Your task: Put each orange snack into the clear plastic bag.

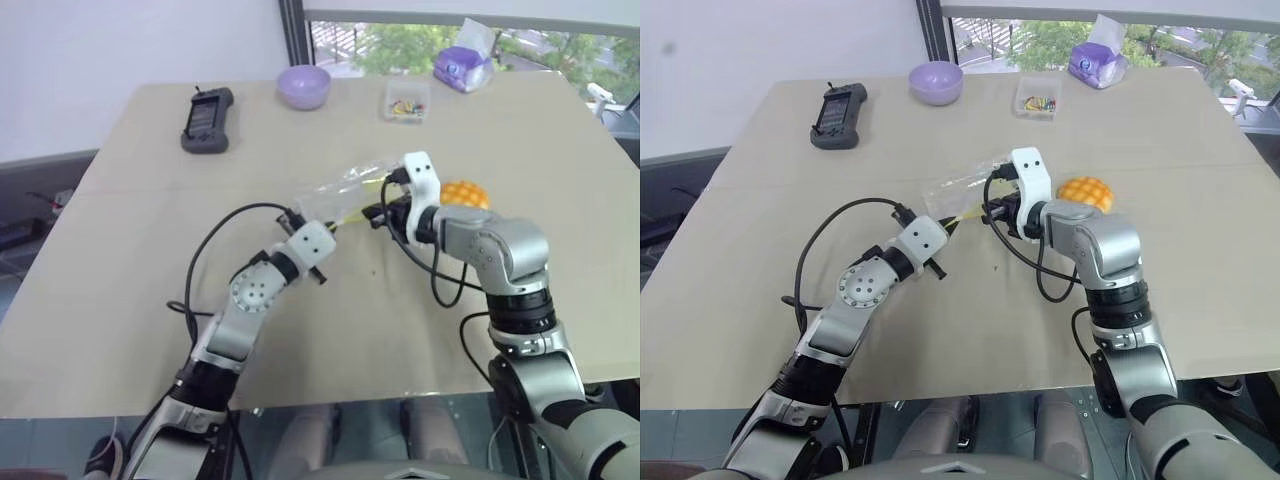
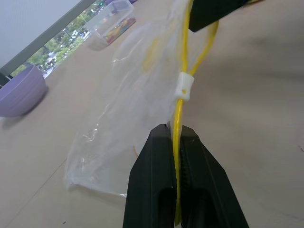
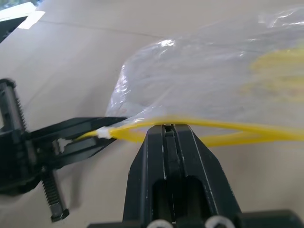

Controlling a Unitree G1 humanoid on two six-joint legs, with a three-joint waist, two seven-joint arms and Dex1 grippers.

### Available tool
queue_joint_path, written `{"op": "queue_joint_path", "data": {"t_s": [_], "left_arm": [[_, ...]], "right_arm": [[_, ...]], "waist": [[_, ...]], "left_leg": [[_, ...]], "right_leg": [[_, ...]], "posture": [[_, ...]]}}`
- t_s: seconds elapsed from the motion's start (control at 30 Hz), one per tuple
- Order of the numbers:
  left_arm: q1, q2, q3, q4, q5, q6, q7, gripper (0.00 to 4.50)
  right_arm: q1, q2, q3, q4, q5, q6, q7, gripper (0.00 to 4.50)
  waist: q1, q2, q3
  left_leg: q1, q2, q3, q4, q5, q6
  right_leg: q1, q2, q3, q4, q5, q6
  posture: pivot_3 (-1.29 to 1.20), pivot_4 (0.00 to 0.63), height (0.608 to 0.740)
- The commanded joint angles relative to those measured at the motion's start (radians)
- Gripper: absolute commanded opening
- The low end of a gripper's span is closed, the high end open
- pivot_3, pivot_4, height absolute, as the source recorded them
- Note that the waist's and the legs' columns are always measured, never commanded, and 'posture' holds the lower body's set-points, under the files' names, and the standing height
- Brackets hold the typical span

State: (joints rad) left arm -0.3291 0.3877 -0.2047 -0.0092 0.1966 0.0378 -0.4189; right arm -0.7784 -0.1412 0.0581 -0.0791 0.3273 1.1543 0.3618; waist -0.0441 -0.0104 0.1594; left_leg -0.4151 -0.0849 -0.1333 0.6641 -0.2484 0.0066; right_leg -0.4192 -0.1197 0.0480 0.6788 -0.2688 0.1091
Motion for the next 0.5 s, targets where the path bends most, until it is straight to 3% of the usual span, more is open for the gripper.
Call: {"op": "queue_joint_path", "data": {"t_s": [0.03, 0.3, 0.5], "left_arm": [[-0.001, 0.003, 0.0, -0.032, -0.002, -0.028, -0.01, 0.0], [-0.011, 0.01, 0.006, -0.021, -0.002, -0.04, -0.021, 0.0], [-0.014, 0.005, 0.004, -0.02, -0.003, -0.045, -0.027, 0.0]], "right_arm": [[-0.041, 0.035, -0.047, 0.043, -0.021, -0.033, -0.074, 0.02], [-0.058, 0.1, -0.105, 0.156, -0.054, -0.085, -0.189, 0.02], [-0.051, 0.136, -0.076, 0.168, -0.029, -0.151, -0.138, 0.02]], "waist": [[0.0, 0.0, 0.0], [-0.001, 0.0, 0.0], [-0.002, 0.0, 0.0]], "left_leg": [[0.0, 0.0, 0.0, 0.0, 0.0, 0.0], [0.0, 0.0, 0.0, 0.0, 0.0, 0.0], [0.0, 0.0, 0.0, 0.0, 0.0, 0.0]], "right_leg": [[0.0, 0.0, 0.0, 0.0, 0.0, 0.0], [0.0, 0.0, 0.0, 0.0, 0.0, 0.0], [0.0, 0.0, 0.0, 0.0, 0.0, 0.0]], "posture": [[0.0, 0.15, 0.74], [0.0, 0.15, 0.74], [0.0, 0.15, 0.74]]}}
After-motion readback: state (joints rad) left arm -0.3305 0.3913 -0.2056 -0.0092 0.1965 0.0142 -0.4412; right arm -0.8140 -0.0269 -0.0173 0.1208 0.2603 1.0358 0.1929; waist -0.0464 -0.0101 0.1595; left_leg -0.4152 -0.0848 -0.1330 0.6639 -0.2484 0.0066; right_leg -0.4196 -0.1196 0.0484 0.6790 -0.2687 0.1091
